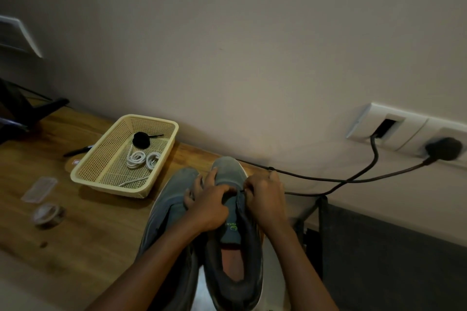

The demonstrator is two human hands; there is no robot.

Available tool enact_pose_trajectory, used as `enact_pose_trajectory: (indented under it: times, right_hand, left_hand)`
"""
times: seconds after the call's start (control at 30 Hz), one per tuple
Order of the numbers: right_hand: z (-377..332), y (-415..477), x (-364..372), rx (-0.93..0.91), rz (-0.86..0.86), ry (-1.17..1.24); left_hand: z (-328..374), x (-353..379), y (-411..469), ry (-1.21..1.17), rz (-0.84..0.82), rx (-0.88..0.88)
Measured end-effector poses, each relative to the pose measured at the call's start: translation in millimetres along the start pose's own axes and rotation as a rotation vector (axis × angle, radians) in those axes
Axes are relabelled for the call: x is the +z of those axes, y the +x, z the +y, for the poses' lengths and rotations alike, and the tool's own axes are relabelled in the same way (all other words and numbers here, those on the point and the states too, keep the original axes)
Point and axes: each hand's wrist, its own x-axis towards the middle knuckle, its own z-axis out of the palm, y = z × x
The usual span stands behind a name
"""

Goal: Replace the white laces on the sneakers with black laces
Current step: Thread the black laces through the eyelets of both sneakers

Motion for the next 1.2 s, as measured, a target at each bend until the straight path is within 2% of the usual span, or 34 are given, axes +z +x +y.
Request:
enact_pose_trajectory:
  times: [0.27, 0.47, 0.63, 0.73, 0.87, 1.03, 1.1, 1.2]
  right_hand:
    - [-2.2, -2.5, 4.9, -0.011, -0.050, 0.051]
    - [5.7, 3.5, 2.8, 0.090, -0.092, 0.320]
    - [6.5, 2.5, 4.2, 0.108, -0.051, 0.266]
    - [7.4, 1.9, 9.7, 0.111, -0.086, 0.184]
    - [8.7, 0.7, 10.8, 0.098, -0.116, 0.208]
    - [7.5, 5.3, 0.5, 0.228, -0.033, 0.177]
    - [5.7, 5.4, -3.9, 0.230, -0.080, 0.138]
    - [-1.6, 2.2, -9.4, 0.262, -0.245, 0.061]
  left_hand:
    - [2.1, -0.7, -2.9, 0.013, 0.005, 0.006]
    - [5.5, 2.6, -5.4, 0.081, 0.085, -0.012]
    - [5.2, 4.0, -5.0, 0.095, 0.049, -0.019]
    - [3.9, 5.9, -4.5, 0.109, 0.032, -0.016]
    - [2.1, 5.4, -4.6, 0.117, 0.001, -0.008]
    - [5.6, 4.6, -5.8, 0.103, 0.005, -0.029]
    - [6.1, 4.6, -5.9, 0.090, 0.014, -0.032]
    - [6.6, 4.0, -6.5, 0.083, 0.044, -0.043]
